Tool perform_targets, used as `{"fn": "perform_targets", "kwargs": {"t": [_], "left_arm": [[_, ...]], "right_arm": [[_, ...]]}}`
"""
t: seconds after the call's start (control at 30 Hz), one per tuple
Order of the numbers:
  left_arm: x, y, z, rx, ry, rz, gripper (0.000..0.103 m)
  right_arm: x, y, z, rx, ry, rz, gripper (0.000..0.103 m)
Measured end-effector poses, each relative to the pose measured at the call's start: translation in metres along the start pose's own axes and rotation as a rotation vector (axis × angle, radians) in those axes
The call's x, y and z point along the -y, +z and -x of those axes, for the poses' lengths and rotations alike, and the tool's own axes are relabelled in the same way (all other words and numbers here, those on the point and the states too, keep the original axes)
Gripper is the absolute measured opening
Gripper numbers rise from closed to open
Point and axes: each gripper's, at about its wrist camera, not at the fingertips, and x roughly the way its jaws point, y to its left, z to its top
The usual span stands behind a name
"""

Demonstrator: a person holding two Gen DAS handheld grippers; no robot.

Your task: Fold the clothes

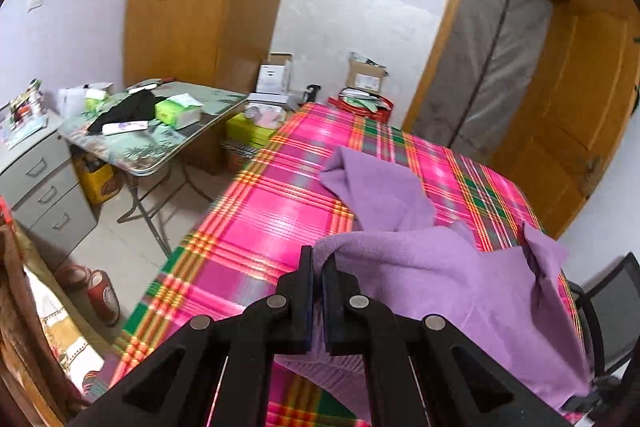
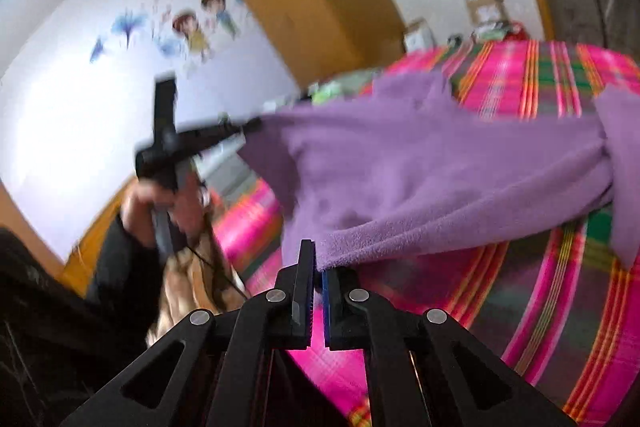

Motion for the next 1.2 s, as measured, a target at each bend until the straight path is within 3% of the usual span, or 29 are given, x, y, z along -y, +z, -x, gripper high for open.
{"fn": "perform_targets", "kwargs": {"t": [0.1,0.23,0.43,0.7,0.83,1.0,1.2], "left_arm": [[-0.008,-0.011,-0.014,-0.06,0.024,-0.015,0.003],[-0.006,-0.033,-0.026,-0.118,0.001,-0.045,0.003],[-0.008,-0.047,-0.031,-0.147,-0.04,-0.037,0.003],[-0.01,-0.051,-0.027,-0.15,-0.069,-0.035,0.003],[-0.004,-0.053,-0.032,-0.161,-0.065,-0.05,0.003],[-0.005,-0.054,-0.043,-0.183,-0.077,-0.048,0.003],[-0.004,-0.053,-0.054,-0.199,-0.096,-0.049,0.003]], "right_arm": [[0.015,-0.009,-0.009,-0.067,-0.047,-0.04,0.016],[0.03,0.006,0.004,-0.007,-0.118,-0.059,0.032],[0.053,0.063,-0.002,0.064,-0.219,0.012,0.033],[0.121,0.166,-0.108,-0.052,-0.178,0.01,0.033],[0.158,0.198,-0.164,-0.13,-0.186,-0.04,0.033],[0.195,0.219,-0.223,-0.192,-0.22,-0.105,0.033],[0.224,0.227,-0.265,-0.241,-0.2,-0.198,0.033]]}}
